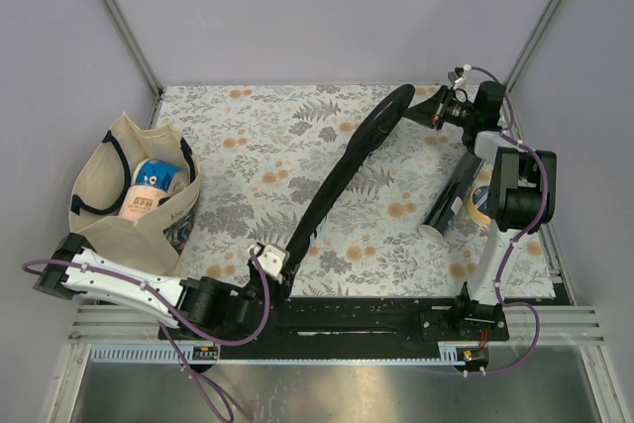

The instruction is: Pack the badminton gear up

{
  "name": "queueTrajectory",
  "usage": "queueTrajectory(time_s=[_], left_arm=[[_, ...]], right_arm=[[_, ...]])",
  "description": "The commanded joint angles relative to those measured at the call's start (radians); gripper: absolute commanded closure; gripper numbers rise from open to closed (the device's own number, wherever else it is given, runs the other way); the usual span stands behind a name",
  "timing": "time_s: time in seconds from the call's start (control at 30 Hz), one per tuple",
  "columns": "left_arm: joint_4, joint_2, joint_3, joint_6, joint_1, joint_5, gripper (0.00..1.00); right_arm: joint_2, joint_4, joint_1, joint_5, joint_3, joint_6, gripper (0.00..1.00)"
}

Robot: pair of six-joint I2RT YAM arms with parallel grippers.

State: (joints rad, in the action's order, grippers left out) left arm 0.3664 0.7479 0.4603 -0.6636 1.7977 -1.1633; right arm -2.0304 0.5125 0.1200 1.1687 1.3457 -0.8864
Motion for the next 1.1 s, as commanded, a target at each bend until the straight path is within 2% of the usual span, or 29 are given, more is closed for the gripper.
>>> queueTrajectory(time_s=[0.0,0.13,0.33,0.43,0.73,1.0,1.07], left_arm=[[-0.046,-0.007,0.057,-0.008,0.0,-0.021,1.0],[-0.066,-0.005,0.055,0.012,0.0,-0.03,1.0],[-0.118,0.005,0.043,0.038,0.002,-0.032,1.0],[-0.124,0.016,0.046,0.042,0.002,-0.032,1.0],[-0.152,0.027,0.051,0.064,0.002,-0.033,1.0],[-0.184,0.051,0.052,0.094,0.002,-0.039,1.0],[-0.188,0.06,0.055,0.104,0.002,-0.042,1.0]], right_arm=[[0.015,0.046,-0.002,-0.003,-0.017,0.007,1.0],[0.038,0.099,-0.006,-0.012,-0.052,-0.051,1.0],[0.052,0.407,-0.023,-0.015,-0.14,-0.323,1.0],[0.053,0.513,-0.034,-0.023,-0.172,-0.404,1.0],[0.078,0.584,-0.075,-0.056,-0.235,-0.48,1.0],[0.127,0.578,-0.115,-0.063,-0.324,-0.462,1.0],[0.15,0.57,-0.158,-0.06,-0.353,-0.445,1.0]])
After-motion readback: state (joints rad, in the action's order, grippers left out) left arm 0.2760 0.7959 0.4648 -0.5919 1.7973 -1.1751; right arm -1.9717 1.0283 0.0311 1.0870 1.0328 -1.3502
